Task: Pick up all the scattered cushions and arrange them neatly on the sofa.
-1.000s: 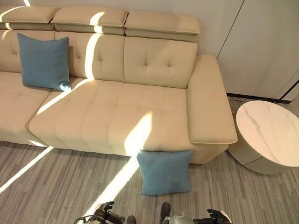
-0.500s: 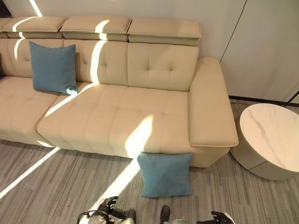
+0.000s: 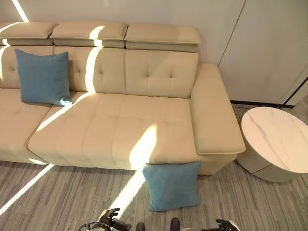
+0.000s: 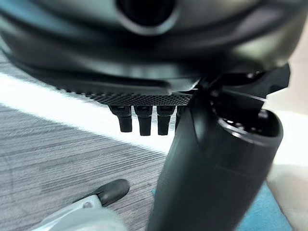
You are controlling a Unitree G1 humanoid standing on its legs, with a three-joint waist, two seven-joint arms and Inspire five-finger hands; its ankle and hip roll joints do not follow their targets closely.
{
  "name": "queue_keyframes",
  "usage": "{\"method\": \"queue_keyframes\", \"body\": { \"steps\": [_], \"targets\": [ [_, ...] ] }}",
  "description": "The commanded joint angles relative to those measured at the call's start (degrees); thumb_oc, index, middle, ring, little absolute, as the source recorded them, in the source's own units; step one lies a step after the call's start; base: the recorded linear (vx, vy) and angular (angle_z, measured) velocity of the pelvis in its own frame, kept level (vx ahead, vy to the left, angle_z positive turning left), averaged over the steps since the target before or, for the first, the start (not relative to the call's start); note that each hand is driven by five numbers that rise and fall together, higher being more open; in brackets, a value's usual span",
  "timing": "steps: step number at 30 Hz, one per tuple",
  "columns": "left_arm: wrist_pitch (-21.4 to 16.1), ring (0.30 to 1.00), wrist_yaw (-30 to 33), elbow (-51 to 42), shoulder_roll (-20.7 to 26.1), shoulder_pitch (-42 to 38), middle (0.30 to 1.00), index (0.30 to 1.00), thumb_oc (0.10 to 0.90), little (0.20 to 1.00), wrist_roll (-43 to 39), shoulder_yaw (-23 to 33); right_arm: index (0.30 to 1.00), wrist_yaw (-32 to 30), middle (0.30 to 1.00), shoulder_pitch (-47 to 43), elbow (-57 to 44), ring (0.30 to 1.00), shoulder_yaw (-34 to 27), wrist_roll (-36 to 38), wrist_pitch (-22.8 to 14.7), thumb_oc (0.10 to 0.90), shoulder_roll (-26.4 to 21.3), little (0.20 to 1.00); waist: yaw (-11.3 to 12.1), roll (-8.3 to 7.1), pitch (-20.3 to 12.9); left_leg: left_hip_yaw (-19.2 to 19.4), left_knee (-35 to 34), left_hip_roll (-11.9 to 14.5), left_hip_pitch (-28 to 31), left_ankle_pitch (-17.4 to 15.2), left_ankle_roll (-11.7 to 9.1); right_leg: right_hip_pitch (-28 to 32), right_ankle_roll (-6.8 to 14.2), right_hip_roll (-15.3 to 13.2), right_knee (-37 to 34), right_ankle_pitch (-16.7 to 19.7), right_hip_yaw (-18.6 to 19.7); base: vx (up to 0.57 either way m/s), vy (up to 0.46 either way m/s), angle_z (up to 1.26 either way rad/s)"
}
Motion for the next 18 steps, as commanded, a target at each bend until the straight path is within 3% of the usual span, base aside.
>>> {"method": "queue_keyframes", "body": {
  "steps": [1, 3, 4, 7, 10, 12, 14, 18],
  "targets": [
    [-0.4, 0.900, 0.6, 0.0, 1.5, -0.5, 0.900, 0.900, 0.800, 0.900, 0.2, 1.4, 0.900, -1.1, 0.900, -0.2, -0.5, 0.900, 0.2, 0.3, -0.2, 0.800, -2.3, 0.900, 0.7, -1.34, 0.2, -3.1, 4.3, 0.7, -3.0, -4.5, -1.6, 0.9, 3.4, -6.5, -3.3, 4.7, -0.6, 0.04, -0.196, 0.07],
    [-0.5, 0.900, 0.9, 0.4, 1.7, -1.0, 0.900, 0.900, 0.800, 0.900, 0.3, 1.2, 0.900, -1.0, 0.900, -0.4, -0.4, 0.900, -0.3, 0.0, 0.1, 0.800, -2.4, 0.900, 0.4, -1.32, -0.2, -3.7, 4.1, 1.8, -2.4, -4.9, -2.4, 0.9, 3.6, -9.4, -7.4, 7.0, -0.9, 0.10, -0.256, -0.04],
    [-0.7, 0.900, 1.2, 0.6, 1.9, -1.0, 0.900, 0.900, 0.800, 0.900, 0.4, 1.4, 0.900, -1.0, 0.900, -0.4, -0.7, 0.900, -0.5, -0.3, 0.3, 0.800, -2.5, 0.900, 0.0, -1.90, -0.6, -3.9, 4.2, 2.0, -1.6, -5.5, -3.0, 0.9, 4.7, -10.8, -10.5, 9.2, 0.6, 0.10, -0.226, -0.03],
    [-0.7, 0.900, 1.6, 0.8, 2.3, -0.9, 0.900, 0.900, 0.800, 0.900, 0.3, 1.7, 0.900, -1.1, 0.900, -0.5, -0.9, 0.900, -0.5, -0.7, 0.4, 0.800, -2.5, 0.900, 0.1, -2.42, -0.7, -4.0, 4.4, 3.1, -0.8, -5.9, -3.9, 0.4, 5.7, -11.7, -11.6, 11.1, 0.2, 0.09, -0.309, 0.04],
    [-1.0, 0.900, 1.7, 1.2, 2.7, -0.7, 0.900, 0.900, 0.800, 0.900, 0.6, 2.2, 0.900, -0.7, 0.900, -0.3, -1.1, 0.900, 0.0, -0.8, 0.3, 0.800, -2.2, 0.900, 0.2, -3.21, -1.1, -4.2, 4.0, 4.8, 0.1, -6.0, -5.5, 1.8, 6.1, -10.9, -12.6, 9.3, -0.1, 0.08, -0.357, 0.00],
    [-1.1, 0.900, 1.6, 1.3, 2.2, -0.3, 0.900, 0.900, 0.800, 0.900, -0.2, 2.3, 0.900, -1.0, 0.900, -0.4, -1.2, 0.900, 0.5, -0.3, -0.2, 0.800, -2.5, 0.900, -0.3, -2.68, -1.1, -5.4, 4.1, 8.7, -0.5, -4.4, -7.3, 1.3, 4.6, -7.8, -10.5, 6.5, 0.8, 0.06, -0.451, -0.19],
    [-1.2, 0.900, 1.6, 0.3, 1.4, -1.1, 0.900, 0.900, 0.800, 0.900, -1.5, 1.4, 0.900, -1.6, 0.900, -0.6, -2.2, 0.900, -0.1, 1.4, -0.7, 0.800, -3.8, 0.900, -1.1, -1.67, 0.8, -5.6, 8.7, 11.1, -4.7, 0.0, -8.7, 1.8, 2.3, -5.4, -9.6, 4.1, -0.6, -0.05, -0.427, 0.19],
    [-1.1, 0.900, 1.5, -1.3, 1.0, -2.0, 0.900, 0.900, 0.800, 0.900, -2.0, 0.6, 0.900, -1.8, 0.900, -0.6, -2.8, 0.900, -0.1, 2.1, -0.8, 0.800, -5.0, 0.900, -2.0, -1.68, 2.8, -2.6, 15.4, 11.8, -9.4, 1.5, -7.9, 2.6, 0.2, -4.5, -9.9, 2.7, -2.7, -0.05, -0.159, 0.54]
  ]
}}
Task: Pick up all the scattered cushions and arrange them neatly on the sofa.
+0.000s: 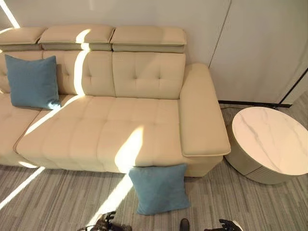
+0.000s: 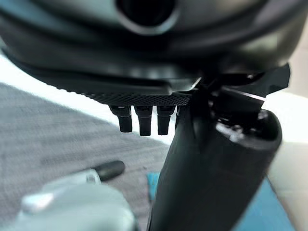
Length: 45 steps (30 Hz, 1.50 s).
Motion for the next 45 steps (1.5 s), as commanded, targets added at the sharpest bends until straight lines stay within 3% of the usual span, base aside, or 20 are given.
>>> {"method": "queue_keyframes", "body": {
  "steps": [1, 3, 6, 7, 19, 24, 30, 31, 32, 36, 37, 38, 45],
  "targets": [
    [-1.4, 0.900, 0.4, -1.5, 2.5, -1.5, 0.900, 0.900, 0.800, 0.900, -1.3, -1.2, 0.900, -1.6, 0.900, -0.8, -1.8, 0.900, 0.6, 2.1, -1.6, 0.800, -3.2, 0.900, -0.4, -2.41, 2.8, 3.1, 8.7, 0.0, -2.6, -7.6, 2.5, -3.4, 1.6, -3.0, 7.1, -5.6, 2.3, -0.01, -0.171, 0.39],
    [-1.5, 0.900, 0.1, -1.9, 2.3, -2.0, 0.900, 0.900, 0.800, 0.900, -0.9, -2.0, 0.900, -1.5, 0.900, -1.2, -2.0, 0.900, 0.7, 2.5, -1.7, 0.800, -3.6, 0.900, -0.2, -2.58, 3.0, 2.3, 7.2, -5.0, -5.0, -10.5, 3.7, -3.4, 1.5, -2.5, 6.2, -5.5, 2.3, 0.04, -0.100, 0.30],
    [-1.2, 0.900, -0.1, -1.4, 1.9, -2.1, 0.900, 0.900, 0.800, 0.900, -0.1, -2.7, 0.900, -1.8, 0.900, -1.7, -2.1, 0.900, 1.1, 2.5, -1.7, 0.800, -3.6, 0.900, -0.3, -1.78, 2.7, 5.6, 2.2, -6.2, -5.3, -9.9, 4.6, -4.0, 1.9, -1.2, 5.5, -5.8, 1.8, 0.08, 0.028, 0.00],
    [-1.1, 0.900, 0.0, -1.4, 2.2, -2.5, 0.900, 0.900, 0.800, 0.900, 0.0, -3.0, 0.900, -2.2, 0.900, -2.5, -2.7, 0.900, 1.6, 2.8, -1.8, 0.800, -3.5, 0.900, 0.2, -1.95, 3.4, 3.8, 2.2, -7.4, -6.1, -10.2, 4.8, -5.4, 2.0, -0.6, 6.1, -5.7, 2.9, 0.04, 0.069, -0.05],
    [-1.8, 0.900, 2.0, -4.4, 3.4, -6.3, 0.900, 0.900, 0.800, 0.900, -0.6, -5.1, 0.900, -3.5, 0.900, -4.6, -5.1, 0.900, 2.9, 3.3, -2.1, 0.800, -1.7, 0.900, 2.1, -2.77, 6.3, 3.6, 2.7, -8.9, -10.7, -10.7, 6.3, -11.3, 2.9, -2.8, 8.4, -4.2, 2.6, -0.01, 0.052, -0.04],
    [-3.0, 0.900, 4.5, -6.6, 4.1, -8.0, 0.900, 0.900, 0.800, 0.900, -5.3, -3.8, 0.900, -5.2, 0.900, -6.9, -6.9, 0.900, 2.9, 5.5, -3.2, 0.800, -1.9, 0.900, 2.7, -2.96, 8.6, 2.9, 3.6, -9.5, -14.2, -10.2, 6.2, -14.8, 2.7, -3.3, 9.2, -3.7, 2.4, -0.08, -0.012, 0.14],
    [-6.5, 0.900, 9.3, -10.9, 5.2, -11.8, 0.900, 0.900, 0.800, 0.900, -15.1, -0.9, 0.900, -10.1, 0.900, -13.7, -14.5, 0.900, 2.8, 9.5, -5.6, 0.800, -3.6, 0.900, 2.4, -2.80, 12.0, 2.8, 6.6, -8.7, -23.8, -8.8, 5.6, -25.6, 2.1, -3.8, 13.7, -3.4, 2.6, -0.14, -0.027, 0.00],
    [-7.5, 0.900, 10.8, -12.7, 5.4, -13.7, 0.900, 0.900, 0.800, 0.900, -17.8, -0.5, 0.900, -12.3, 0.900, -16.6, -17.5, 0.900, 3.0, 10.0, -6.5, 0.800, -4.5, 0.900, 2.2, -2.32, 12.8, 2.3, 8.7, -8.0, -27.5, -10.2, 5.1, -29.5, 2.3, -3.5, 16.3, -4.8, 3.2, -0.11, -0.023, -0.02],
    [-7.5, 0.900, 10.8, -12.7, 5.3, -13.7, 0.900, 0.900, 0.800, 0.900, -17.8, -0.5, 0.900, -12.3, 0.900, -16.7, -17.5, 0.900, 3.0, 10.0, -6.5, 0.800, -4.5, 0.900, 2.2, -2.31, 12.7, 2.3, 8.8, -8.0, -27.7, -10.2, 5.1, -29.7, 2.3, -3.5, 16.4, -4.9, 3.2, -0.09, -0.014, -0.02],
    [-9.2, 0.900, 13.3, -16.1, 7.1, -20.0, 0.900, 0.900, 0.800, 0.900, -22.5, -0.4, 0.900, -17.3, 0.900, -25.4, -22.6, 0.900, 3.3, 11.0, -8.2, 0.800, -6.5, 0.900, 0.8, -1.29, 13.9, 1.7, 14.5, -7.4, -40.0, -10.0, 5.1, -42.6, 2.2, -4.1, 22.9, -5.4, 3.8, -0.14, 0.013, -0.05],
    [-9.2, 0.900, 13.3, -16.0, 7.1, -20.1, 0.900, 0.900, 0.800, 0.900, -22.5, -0.3, 0.900, -17.3, 0.900, -25.5, -22.5, 0.900, 3.3, 11.1, -8.3, 0.800, -6.5, 0.900, 0.8, -1.26, 13.7, 1.7, 14.7, -7.4, -40.4, -10.1, 5.1, -43.0, 2.2, -4.1, 23.0, -5.4, 3.8, -0.16, 0.037, 0.02],
    [-9.3, 0.900, 14.5, -16.8, 8.5, -24.2, 0.900, 0.900, 0.800, 0.900, -22.3, -1.1, 0.900, -19.4, 0.900, -30.6, -24.1, 0.900, 2.9, 12.2, -9.2, 0.800, -7.6, 0.900, 0.2, -0.65, 14.4, 1.7, 16.5, -6.9, -45.3, -10.1, 5.0, -48.2, 2.2, -4.5, 25.5, -5.5, 4.4, -0.08, 0.032, 0.03],
    [-9.9, 0.900, 17.1, -16.7, 11.3, -33.5, 0.900, 0.900, 0.800, 0.900, -23.0, -1.6, 0.900, -23.8, 0.900, -40.5, -24.4, 0.900, 3.5, 13.6, -10.7, 0.800, -8.2, 0.900, -0.8, 0.40, 13.4, 1.2, 19.0, -6.9, -55.9, -10.0, 4.9, -59.2, 2.2, -5.2, 29.5, -6.1, 6.1, -0.03, 0.026, -0.01]
  ]
}}
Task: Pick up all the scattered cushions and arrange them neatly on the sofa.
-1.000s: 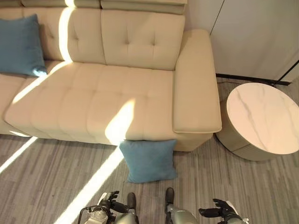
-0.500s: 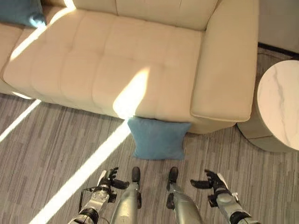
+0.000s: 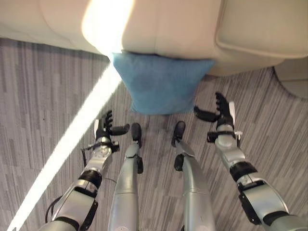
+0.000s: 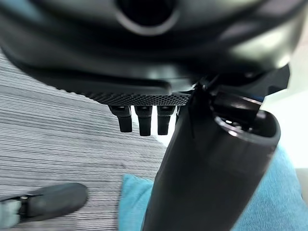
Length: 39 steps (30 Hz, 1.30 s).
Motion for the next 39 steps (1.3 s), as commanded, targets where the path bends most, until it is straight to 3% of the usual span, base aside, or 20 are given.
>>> {"method": "queue_keyframes", "body": {
  "steps": [1, 5, 14, 19, 29, 30, 31, 32, 39],
  "targets": [
    [-3.4, 0.900, 3.3, -1.9, 2.4, 1.4, 0.900, 0.900, 0.800, 0.900, -1.4, 2.0, 0.900, -4.6, 0.900, 2.3, -4.7, 0.900, 0.3, 2.4, -4.0, 0.800, -4.1, 0.900, -0.8, 2.59, -6.3, -3.6, 3.0, 1.6, -6.0, -4.0, -2.4, -2.2, 5.7, -2.1, 1.7, -4.8, 3.2, 0.02, 0.060, -0.01],
    [-2.6, 0.900, 2.6, 1.5, 4.8, -5.4, 0.900, 0.900, 0.800, 0.900, -1.9, 1.1, 0.900, -1.8, 0.900, -5.8, -3.1, 0.900, 3.6, 5.7, -4.7, 0.800, -3.6, 0.900, -0.8, 2.75, -8.9, -3.4, 3.0, 0.9, -10.9, -4.6, -1.2, -8.2, 6.1, -1.9, 3.0, -4.8, 4.8, 0.06, 0.059, -0.07],
    [-2.0, 0.900, 2.2, 4.3, 6.0, -15.3, 0.900, 0.900, 0.800, 0.900, -1.8, -2.3, 0.900, 0.9, 0.900, -16.2, -1.1, 0.900, 10.7, 7.6, -4.2, 0.800, -0.2, 0.900, -0.8, 2.63, -10.3, -3.2, 4.2, -0.8, -14.1, -5.1, -0.2, -11.9, 6.8, -1.8, 3.5, -3.9, 6.4, 0.02, 0.046, 0.00],
    [-2.1, 0.900, 4.9, 4.2, 4.2, -21.3, 0.900, 0.900, 0.800, 0.900, -2.1, -3.3, 0.900, 0.0, 0.900, -19.9, -4.5, 0.900, 13.6, 6.1, -4.2, 0.800, 2.8, 0.900, -1.2, 1.93, -10.7, -3.4, 4.7, -1.1, -16.1, -5.1, -0.3, -13.6, 7.0, -1.9, 3.3, -3.5, 6.4, 0.00, 0.002, -0.02],
    [-3.8, 0.900, 4.3, -0.4, -1.0, -24.8, 0.900, 0.900, 0.800, 0.900, -8.2, -4.5, 0.900, -0.7, 0.900, -21.2, -7.3, 0.900, 14.8, 4.6, -3.9, 0.800, 5.2, 0.900, -1.9, 1.58, -11.7, -3.7, 4.8, -1.7, -18.1, -5.2, -0.3, -15.7, 7.2, -1.7, 2.9, -3.1, 6.9, 0.00, 0.000, 0.00],
    [-4.3, 0.768, 3.9, -2.4, -2.4, -25.4, 0.768, 0.768, 0.712, 0.768, -9.2, -5.0, 0.502, -0.3, 0.502, -21.3, -8.0, 0.502, 14.8, 5.0, -4.1, 0.535, 5.7, 0.502, -2.0, 1.57, -12.0, -3.7, 4.7, -1.8, -18.5, -5.1, -0.3, -16.2, 7.2, -1.6, 2.9, -3.1, 7.0, 0.00, 0.000, 0.00],
    [-4.7, 0.547, 3.8, -3.5, -2.8, -25.5, 0.547, 0.547, 0.565, 0.547, -9.2, -5.5, 0.300, -0.2, 0.300, -21.3, -8.4, 0.300, 14.9, 5.0, -4.4, 0.400, 5.8, 0.300, -2.0, 1.63, -12.2, -3.6, 4.7, -1.9, -18.7, -5.1, -0.3, -16.4, 7.2, -1.6, 2.8, -3.0, 7.0, 0.00, 0.000, 0.00],
    [-5.7, 0.300, 3.7, -6.5, -3.3, -25.7, 0.300, 0.300, 0.400, 0.300, -9.5, -5.7, 0.300, 0.1, 0.300, -21.2, -9.7, 0.300, 15.0, 5.3, -5.2, 0.400, 5.9, 0.300, -2.1, 1.65, -12.6, -3.7, 4.4, -1.9, -18.9, -4.9, -0.4, -16.7, 7.3, -1.5, 2.6, -3.0, 7.0, 0.00, 0.000, 0.00],
    [-7.5, 0.300, 4.1, -14.6, -3.9, -23.0, 0.300, 0.300, 0.400, 0.300, -9.4, -4.6, 0.300, 0.0, 0.300, -18.1, -14.4, 0.300, 12.6, 4.1, -6.6, 0.400, 5.3, 0.300, -2.0, 2.00, -14.0, -3.8, 4.0, -2.2, -19.0, -4.8, -0.5, -17.1, 7.2, -1.0, 2.9, -2.9, 7.2, 0.00, 0.000, 0.00]
  ]
}}
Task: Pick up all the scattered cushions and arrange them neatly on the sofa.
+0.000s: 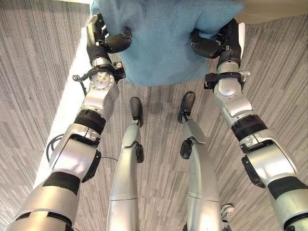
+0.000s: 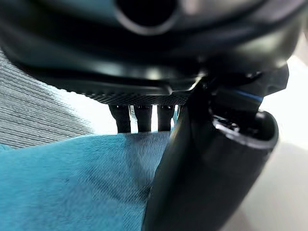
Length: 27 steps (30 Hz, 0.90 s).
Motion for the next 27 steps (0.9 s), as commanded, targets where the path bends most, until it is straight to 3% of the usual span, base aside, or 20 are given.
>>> {"method": "queue_keyframes", "body": {
  "steps": [1, 7, 13, 15, 16, 17, 18, 24, 25, 27],
  "targets": [
    [-8.0, 0.300, -2.4, -11.1, -5.6, 6.0, 0.300, 0.300, 0.400, 0.300, 2.4, -2.2, 0.300, 1.8, 0.300, 4.2, -10.9, 0.300, 2.8, -4.3, -7.4, 0.400, 8.2, 0.300, -1.3, 0.85, -13.6, -5.4, 2.8, -1.3, -4.8, -5.8, -0.7, -0.4, 7.9, -0.4, 0.0, -4.1, 4.1, 0.00, 0.000, 0.00],
    [-7.8, 0.300, -1.6, -22.0, -6.4, 14.2, 0.300, 0.300, 0.400, 0.300, 8.4, -0.5, 0.300, 2.6, 0.300, 12.2, -18.0, 0.300, -1.2, -6.5, -8.4, 0.400, 7.5, 0.300, -0.8, 1.31, -14.5, -5.8, 1.5, -1.1, -1.9, -5.6, -1.1, 2.3, 7.7, -0.1, -0.3, -4.6, 3.7, 0.00, -0.034, 0.01],
    [-7.3, 0.300, -4.3, -31.6, -7.8, 25.3, 0.300, 0.300, 0.400, 0.300, 12.8, -0.3, 0.300, 6.0, 0.300, 25.0, -26.8, 0.300, -5.8, -6.8, -10.2, 0.400, 7.3, 0.300, -0.3, 1.95, -14.4, -6.5, -3.0, -1.0, 6.7, -4.7, -2.1, 10.1, 7.6, -0.1, -1.7, -5.2, 1.9, 0.00, -0.064, 0.06],
    [-7.3, 0.300, -5.6, -34.7, -8.5, 29.8, 0.300, 0.300, 0.400, 0.300, 13.6, -0.3, 0.300, 7.4, 0.300, 30.5, -30.8, 0.300, -6.9, -7.0, -10.9, 0.400, 7.5, 0.300, -0.1, 2.14, -14.0, -6.9, -5.2, -1.0, 11.5, -4.0, -2.7, 14.5, 7.6, -0.3, -2.9, -5.4, 0.7, -0.07, -0.101, 0.04],
    [-7.5, 0.300, -7.2, -37.0, -8.6, 33.9, 0.300, 0.300, 0.400, 0.300, 13.6, -1.0, 0.300, 8.4, 0.300, 34.9, -33.7, 0.300, -7.4, -7.4, -11.3, 0.400, 7.8, 0.300, 0.3, 2.25, -13.9, -7.1, -7.7, -1.1, 15.5, -1.7, -2.9, 18.2, 7.2, -0.4, -4.8, -4.0, -0.6, -0.04, -0.089, 0.04],
    [-7.4, 0.300, -7.2, -37.1, -8.6, 34.1, 0.300, 0.300, 0.400, 0.300, 13.6, -1.0, 0.300, 8.4, 0.300, 35.1, -33.7, 0.300, -7.4, -7.4, -11.2, 0.400, 7.9, 0.300, 0.3, 2.33, -14.1, -7.4, -7.9, -0.9, 16.6, -3.3, -3.2, 19.1, 7.6, -0.2, -4.5, -5.7, -0.3, -0.12, -0.066, 0.05],
    [-7.6, 0.300, -7.7, -37.6, -8.6, 36.0, 0.300, 0.300, 0.400, 0.300, 13.7, -1.4, 0.300, 8.9, 0.300, 36.9, -34.7, 0.300, -7.5, -7.7, -11.3, 0.400, 7.8, 0.300, 0.3, 2.32, -13.8, -7.3, -8.7, -1.1, 18.2, -1.4, -3.1, 20.8, 7.1, -0.4, -5.6, -4.0, -1.2, -0.02, -0.071, 0.08],
    [-9.2, 0.300, -8.5, -43.0, -7.6, 46.7, 0.300, 0.300, 0.400, 0.300, 14.1, -0.9, 0.300, 10.3, 0.300, 48.1, -42.6, 0.300, -9.0, -10.8, -11.9, 0.400, 6.4, 0.300, 1.4, 2.20, -13.6, -8.6, -15.6, 0.2, 35.4, 0.1, -4.6, 38.7, 6.7, 0.2, -11.7, -5.1, -5.4, 0.00, -0.127, 0.12],
    [-9.8, 0.300, -8.8, -45.7, -6.3, 50.2, 0.300, 0.300, 0.400, 0.300, 14.6, 0.2, 0.300, 11.2, 0.300, 51.2, -45.8, 0.300, -10.3, -11.0, -12.5, 0.400, 5.5, 0.300, 1.7, 2.05, -14.4, -8.8, -17.8, 0.9, 40.7, 0.4, -4.9, 44.3, 6.8, 0.8, -13.9, -5.4, -6.6, 0.13, -0.130, 0.13],
    [-10.0, 0.300, -9.3, -46.8, -5.6, 52.2, 0.300, 0.300, 0.400, 0.300, 14.7, 0.3, 0.300, 11.8, 0.300, 53.1, -47.0, 0.300, -10.9, -11.1, -12.5, 0.400, 4.9, 0.300, 1.8, 2.09, -14.7, -8.8, -19.0, 1.2, 43.6, 0.7, -5.0, 47.6, 6.7, 1.1, -15.2, -5.6, -7.2, 0.10, -0.082, 0.10]
  ]
}}
